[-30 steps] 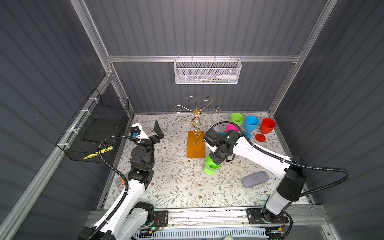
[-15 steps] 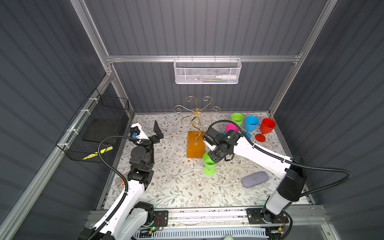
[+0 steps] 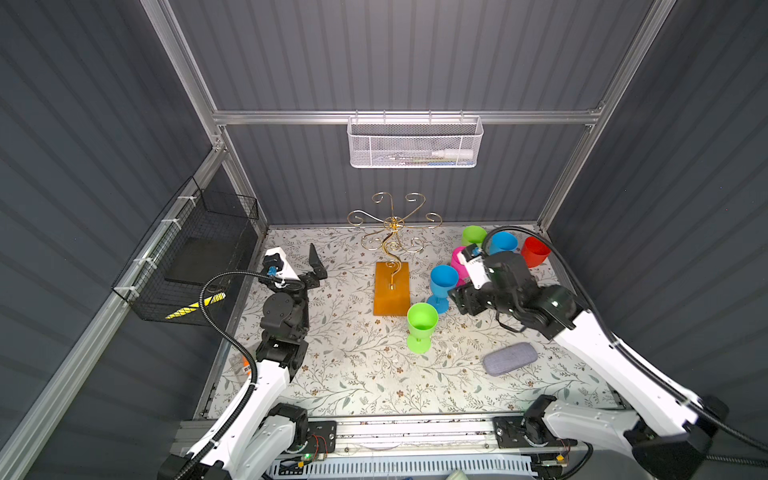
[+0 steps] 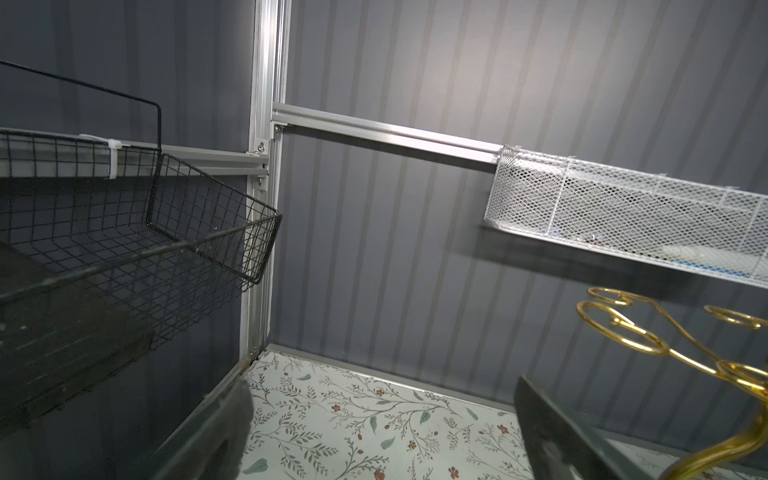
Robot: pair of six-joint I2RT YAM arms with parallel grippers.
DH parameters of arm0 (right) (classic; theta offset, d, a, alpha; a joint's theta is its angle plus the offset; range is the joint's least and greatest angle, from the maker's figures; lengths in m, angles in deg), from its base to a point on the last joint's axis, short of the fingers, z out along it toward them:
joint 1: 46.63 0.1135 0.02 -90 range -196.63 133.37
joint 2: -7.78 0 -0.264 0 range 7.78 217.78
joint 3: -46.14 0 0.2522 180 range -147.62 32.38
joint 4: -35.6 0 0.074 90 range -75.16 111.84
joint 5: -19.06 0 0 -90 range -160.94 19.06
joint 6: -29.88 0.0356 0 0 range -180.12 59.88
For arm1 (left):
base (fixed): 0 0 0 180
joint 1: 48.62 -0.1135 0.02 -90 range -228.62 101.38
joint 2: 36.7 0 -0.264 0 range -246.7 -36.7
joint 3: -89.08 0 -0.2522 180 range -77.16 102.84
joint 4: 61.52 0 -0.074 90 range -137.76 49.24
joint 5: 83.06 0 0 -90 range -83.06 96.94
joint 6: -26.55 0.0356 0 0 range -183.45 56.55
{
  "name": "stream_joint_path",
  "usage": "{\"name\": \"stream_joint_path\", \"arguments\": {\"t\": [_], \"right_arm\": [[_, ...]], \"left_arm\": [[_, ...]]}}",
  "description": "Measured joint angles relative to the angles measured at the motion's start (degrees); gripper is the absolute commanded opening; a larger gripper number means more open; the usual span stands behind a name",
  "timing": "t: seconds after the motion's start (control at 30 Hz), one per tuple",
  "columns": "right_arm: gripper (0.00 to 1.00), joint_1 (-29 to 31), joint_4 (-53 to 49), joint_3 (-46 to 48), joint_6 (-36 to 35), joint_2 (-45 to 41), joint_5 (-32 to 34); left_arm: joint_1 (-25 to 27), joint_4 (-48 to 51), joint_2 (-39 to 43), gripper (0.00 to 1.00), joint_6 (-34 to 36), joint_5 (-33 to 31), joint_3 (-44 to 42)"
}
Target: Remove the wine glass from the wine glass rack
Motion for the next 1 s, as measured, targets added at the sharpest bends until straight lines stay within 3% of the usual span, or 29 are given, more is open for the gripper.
{"name": "stream_joint_path", "arguments": {"t": [0.2,0.53,0.73,1.0], "right_arm": [[0.91,-10.4,13.7,14.4,-0.5,-11.9,-1.1],[0.99,-23.6,34.5,34.1,0.6,-11.0,2.3],[0.99,-28.0,52.1,42.6,-1.5,-3.0,5.0],[0.99,-33.2,79.0,49.7,-4.0,13.6,3.3]], "left_arm": [[-0.3,-0.9,-2.8,1.0,0.7,-0.8,-4.0],[-1.1,-8.4,-10.8,1.0,4.2,-2.3,-13.6],[-3.0,-16.6,-21.7,1.0,4.2,-1.4,-18.1],[-5.8,-24.8,-31.7,1.0,4.0,0.4,-19.6]]}}
